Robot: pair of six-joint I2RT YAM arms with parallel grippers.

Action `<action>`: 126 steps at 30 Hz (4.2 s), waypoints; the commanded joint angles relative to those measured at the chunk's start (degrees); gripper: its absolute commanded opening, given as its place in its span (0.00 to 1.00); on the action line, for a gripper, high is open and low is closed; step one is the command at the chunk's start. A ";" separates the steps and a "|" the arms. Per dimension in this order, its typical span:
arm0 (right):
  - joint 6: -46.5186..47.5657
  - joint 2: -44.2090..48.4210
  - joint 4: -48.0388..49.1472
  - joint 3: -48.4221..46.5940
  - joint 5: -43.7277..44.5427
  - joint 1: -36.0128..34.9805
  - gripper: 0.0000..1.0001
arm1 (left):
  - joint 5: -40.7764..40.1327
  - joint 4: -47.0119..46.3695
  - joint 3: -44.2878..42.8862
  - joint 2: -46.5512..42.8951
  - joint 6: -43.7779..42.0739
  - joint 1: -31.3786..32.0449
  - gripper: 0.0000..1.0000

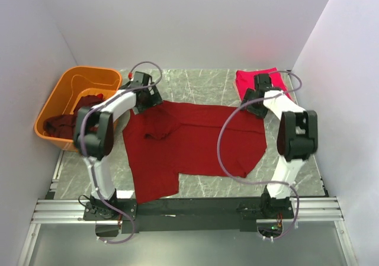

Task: Fold and stack the t-shirts
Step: Fold the tshirt

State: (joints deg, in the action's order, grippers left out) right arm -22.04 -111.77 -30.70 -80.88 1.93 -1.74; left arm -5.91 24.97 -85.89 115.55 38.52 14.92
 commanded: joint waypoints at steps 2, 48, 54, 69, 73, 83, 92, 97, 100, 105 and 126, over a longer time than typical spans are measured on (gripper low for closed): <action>-3.70 14.09 0.47 8.69 5.70 -3.52 0.79 | -1.21 -0.97 9.57 -15.86 3.82 0.46 1.00; -4.23 33.80 4.33 32.01 7.29 -14.17 0.78 | -6.75 28.13 55.30 -48.75 57.02 45.38 0.35; -6.34 37.66 -0.84 34.73 6.33 -14.26 0.76 | -8.59 28.55 53.46 -46.99 55.35 45.29 0.01; -15.39 37.52 -8.94 41.95 10.00 -21.99 0.69 | -12.90 26.62 48.79 -54.28 47.17 45.29 0.01; -16.10 33.46 -9.99 40.63 11.85 -22.70 0.65 | -12.63 25.13 50.90 -56.74 47.43 45.20 0.01; -20.49 31.52 -15.70 39.57 19.77 -22.35 0.61 | -12.72 25.04 51.78 -58.42 47.52 45.02 0.01; -19.71 38.19 -13.52 43.88 15.04 -13.56 0.60 | -12.63 26.09 51.70 -58.68 47.79 44.76 0.01; -18.65 41.63 -13.60 44.14 13.53 -10.92 0.60 | -12.55 27.23 50.73 -57.72 47.26 44.67 0.01; -18.65 42.24 -12.90 44.23 11.88 -9.25 0.60 | -12.72 27.67 50.55 -57.71 47.61 44.58 0.01; -19.70 43.30 -14.47 44.23 13.00 -8.63 0.61 | -13.16 28.29 50.82 -59.03 48.40 44.50 0.01; -30.95 61.39 -12.20 51.35 10.90 11.31 0.58 | -13.77 28.47 53.54 -64.74 49.54 43.62 0.01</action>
State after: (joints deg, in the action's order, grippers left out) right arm -50.33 -53.39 -43.07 -29.10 12.95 8.01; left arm -17.93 52.29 -32.40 51.77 86.74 58.87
